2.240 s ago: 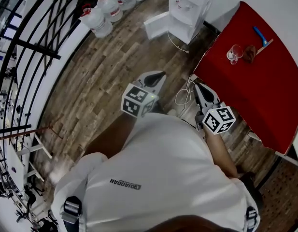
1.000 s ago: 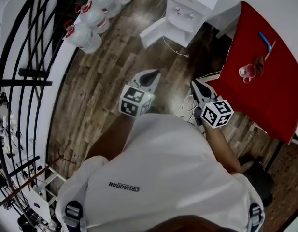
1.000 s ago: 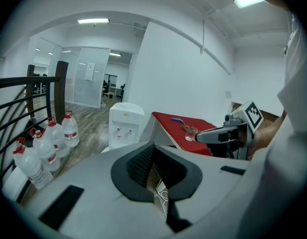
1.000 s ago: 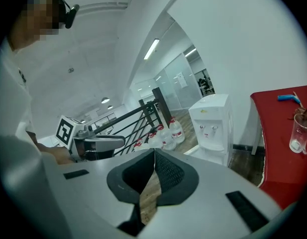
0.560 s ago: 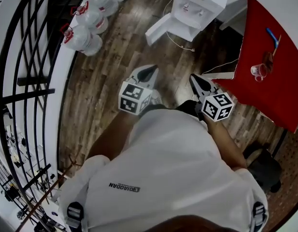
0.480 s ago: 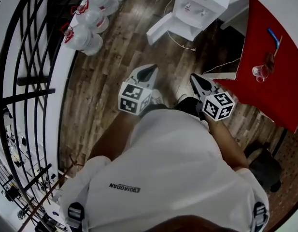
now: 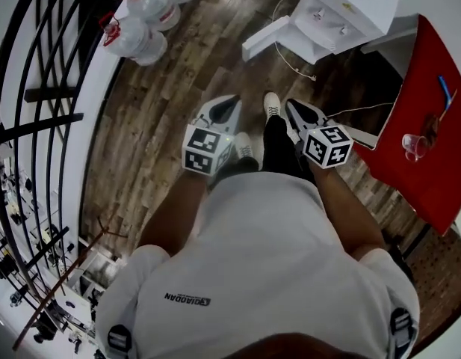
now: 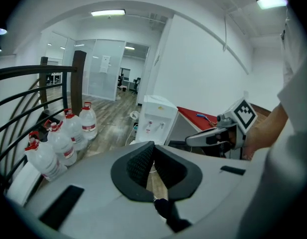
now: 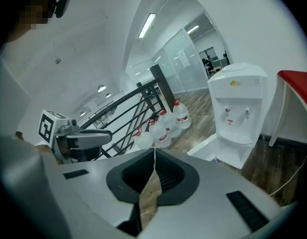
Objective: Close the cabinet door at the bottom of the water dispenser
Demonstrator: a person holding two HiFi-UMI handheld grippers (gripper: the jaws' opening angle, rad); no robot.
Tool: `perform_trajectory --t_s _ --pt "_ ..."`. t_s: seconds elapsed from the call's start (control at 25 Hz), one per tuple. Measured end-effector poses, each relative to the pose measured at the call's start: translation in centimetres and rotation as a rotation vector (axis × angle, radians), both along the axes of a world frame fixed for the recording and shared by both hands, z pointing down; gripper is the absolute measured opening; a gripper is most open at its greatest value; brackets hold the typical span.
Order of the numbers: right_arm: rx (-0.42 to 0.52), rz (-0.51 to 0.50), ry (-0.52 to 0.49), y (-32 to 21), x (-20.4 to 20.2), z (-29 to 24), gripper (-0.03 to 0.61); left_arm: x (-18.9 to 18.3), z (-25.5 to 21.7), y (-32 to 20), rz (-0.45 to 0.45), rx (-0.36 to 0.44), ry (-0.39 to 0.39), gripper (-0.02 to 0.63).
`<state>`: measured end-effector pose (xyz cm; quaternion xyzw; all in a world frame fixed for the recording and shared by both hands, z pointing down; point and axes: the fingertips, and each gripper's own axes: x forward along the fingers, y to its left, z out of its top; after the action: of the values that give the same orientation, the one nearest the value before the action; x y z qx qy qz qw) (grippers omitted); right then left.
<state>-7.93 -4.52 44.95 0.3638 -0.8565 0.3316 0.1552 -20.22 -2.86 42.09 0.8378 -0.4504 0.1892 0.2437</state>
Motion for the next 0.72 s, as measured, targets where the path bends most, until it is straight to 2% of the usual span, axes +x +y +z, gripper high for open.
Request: perform_trajectory --t_s 0.24,0.36,0.48,0.52,0.56,0.72 --pt "-0.142 -0.023 0.010 -8.6 -3.4 10.7 0.023 -1.2 4.1 -4.5 -0.067 -0.078 -0.047 0.000" --pt "-0.152 -0.006 0.044 -13.4 -4.6 16.2 0.025 -1.6 6.9 -6.8 -0.114 -0.117 -0.051 0.000" --pt "-0.152 0.048 0.060 -18.4 -5.5 21.7 0.028 -2.2 10.4 -8.7 -0.208 -0.179 -0.025 0.000" --pt "-0.167 0.062 0.060 -19.6 -5.8 23.7 0.056 -2.2 11.5 -8.9 -0.230 -0.205 -0.017 0.000" --pt "-0.185 0.069 0.064 -20.5 -6.2 25.7 0.111 -2.1 12.4 -9.0 -0.242 -0.228 -0.013 0.000" --pt "-0.244 0.039 0.132 -22.4 -8.1 33.1 0.154 -1.6 15.7 -9.0 -0.259 -0.289 -0.021 0.000"
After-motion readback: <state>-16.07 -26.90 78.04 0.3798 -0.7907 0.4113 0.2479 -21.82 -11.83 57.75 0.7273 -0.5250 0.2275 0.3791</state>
